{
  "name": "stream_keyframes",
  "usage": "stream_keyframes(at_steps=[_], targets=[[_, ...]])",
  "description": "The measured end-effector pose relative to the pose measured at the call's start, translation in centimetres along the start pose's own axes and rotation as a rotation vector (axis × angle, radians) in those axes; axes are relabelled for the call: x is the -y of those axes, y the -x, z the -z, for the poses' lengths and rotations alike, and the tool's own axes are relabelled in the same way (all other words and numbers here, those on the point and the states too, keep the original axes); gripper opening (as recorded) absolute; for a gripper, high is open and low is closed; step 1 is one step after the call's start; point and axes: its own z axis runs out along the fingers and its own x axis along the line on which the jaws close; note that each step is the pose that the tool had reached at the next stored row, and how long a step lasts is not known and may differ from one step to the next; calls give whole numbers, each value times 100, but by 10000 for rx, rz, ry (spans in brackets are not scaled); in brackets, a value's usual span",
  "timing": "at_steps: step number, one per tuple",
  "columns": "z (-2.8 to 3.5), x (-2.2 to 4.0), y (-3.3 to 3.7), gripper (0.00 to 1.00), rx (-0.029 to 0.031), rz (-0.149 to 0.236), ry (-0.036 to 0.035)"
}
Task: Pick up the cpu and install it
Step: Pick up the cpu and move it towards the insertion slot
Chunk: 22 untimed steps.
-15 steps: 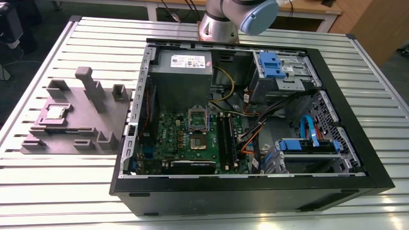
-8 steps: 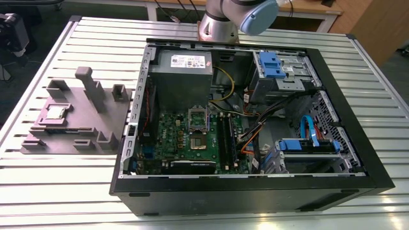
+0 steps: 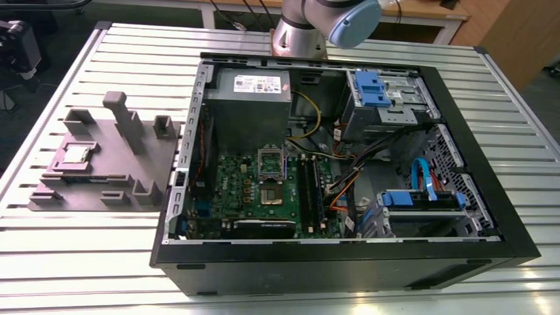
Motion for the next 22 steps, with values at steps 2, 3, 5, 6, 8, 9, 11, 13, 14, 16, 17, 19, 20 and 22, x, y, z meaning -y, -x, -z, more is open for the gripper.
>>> stream_keyframes(at_steps=[2, 3, 5, 6, 8, 9, 11, 13, 14, 16, 17, 19, 20, 22], targets=[[-4, 0, 0, 53, 1, 0, 0], [-19, 1, 0, 53, 0, 0, 1], [-38, 1, -1, 53, 0, -1, 0], [-40, 2, -1, 53, 0, 0, 0], [-43, 2, -1, 53, 0, 0, 0], [-58, 2, -1, 53, 0, 0, 0], [-74, 3, -1, 53, 1, 0, 1], [-77, 3, -1, 53, 1, 0, 1], [-79, 3, -2, 53, 1, 0, 1], [-83, 3, -2, 53, 0, 0, 0], [-84, 3, -2, 53, 0, -1, 0], [-87, 3, -2, 53, 0, -1, 1], [-89, 4, -2, 53, 0, 0, 0], [-93, 4, -2, 53, 1, 0, 0]])
